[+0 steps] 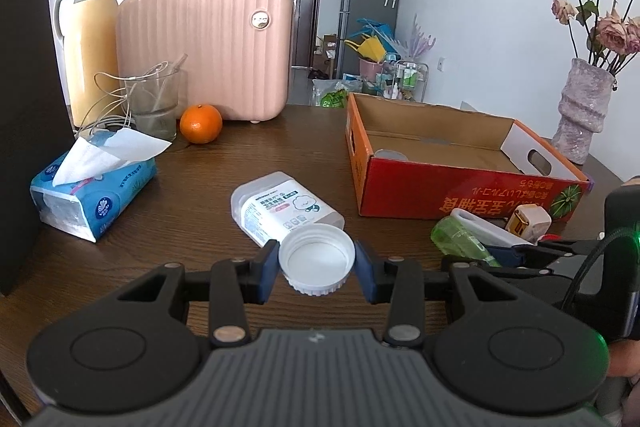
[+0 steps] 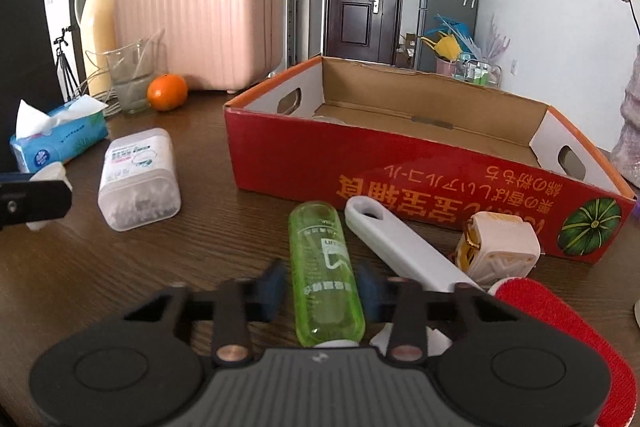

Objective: Organize rigid objects
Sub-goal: 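Grasp the green spray bottle with the right tool while the left tool holds the white cap, then carry the white cap and green spray bottle over the box with both tools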

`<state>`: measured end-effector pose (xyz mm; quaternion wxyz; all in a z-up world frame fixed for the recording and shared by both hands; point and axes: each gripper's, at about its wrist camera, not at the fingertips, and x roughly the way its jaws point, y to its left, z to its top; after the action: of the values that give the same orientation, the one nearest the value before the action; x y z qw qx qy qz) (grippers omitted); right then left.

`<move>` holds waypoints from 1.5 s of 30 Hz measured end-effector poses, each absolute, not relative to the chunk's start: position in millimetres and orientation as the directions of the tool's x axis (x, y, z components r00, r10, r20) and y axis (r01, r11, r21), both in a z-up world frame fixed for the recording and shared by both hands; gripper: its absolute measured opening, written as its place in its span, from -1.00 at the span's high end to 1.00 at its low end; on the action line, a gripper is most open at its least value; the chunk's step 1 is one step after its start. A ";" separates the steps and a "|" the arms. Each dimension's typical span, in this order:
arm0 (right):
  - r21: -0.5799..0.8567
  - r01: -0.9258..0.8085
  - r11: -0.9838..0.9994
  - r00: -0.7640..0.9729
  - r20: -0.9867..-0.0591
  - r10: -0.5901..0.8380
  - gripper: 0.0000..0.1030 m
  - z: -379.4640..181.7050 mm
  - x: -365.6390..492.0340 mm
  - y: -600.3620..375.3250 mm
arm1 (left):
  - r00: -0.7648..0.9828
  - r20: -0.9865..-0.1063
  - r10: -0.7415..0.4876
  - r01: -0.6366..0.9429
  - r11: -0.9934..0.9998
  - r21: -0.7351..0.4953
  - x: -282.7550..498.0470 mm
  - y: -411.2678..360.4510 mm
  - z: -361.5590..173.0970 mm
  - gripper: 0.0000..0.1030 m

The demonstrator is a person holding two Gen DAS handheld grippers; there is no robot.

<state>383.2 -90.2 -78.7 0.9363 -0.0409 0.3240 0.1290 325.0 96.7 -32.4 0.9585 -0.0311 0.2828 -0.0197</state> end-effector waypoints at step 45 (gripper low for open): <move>0.085 -0.243 0.966 0.772 -0.586 0.245 0.42 -70.3 329.8 -107.2 | 0.855 -0.518 -0.026 0.011 0.999 -0.032 306.2 81.2 -35.9 0.20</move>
<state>329.8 -107.2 -70.3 0.9414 0.0021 0.3114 0.1296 306.2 81.2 -35.9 0.9630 -0.0139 0.2691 -0.0097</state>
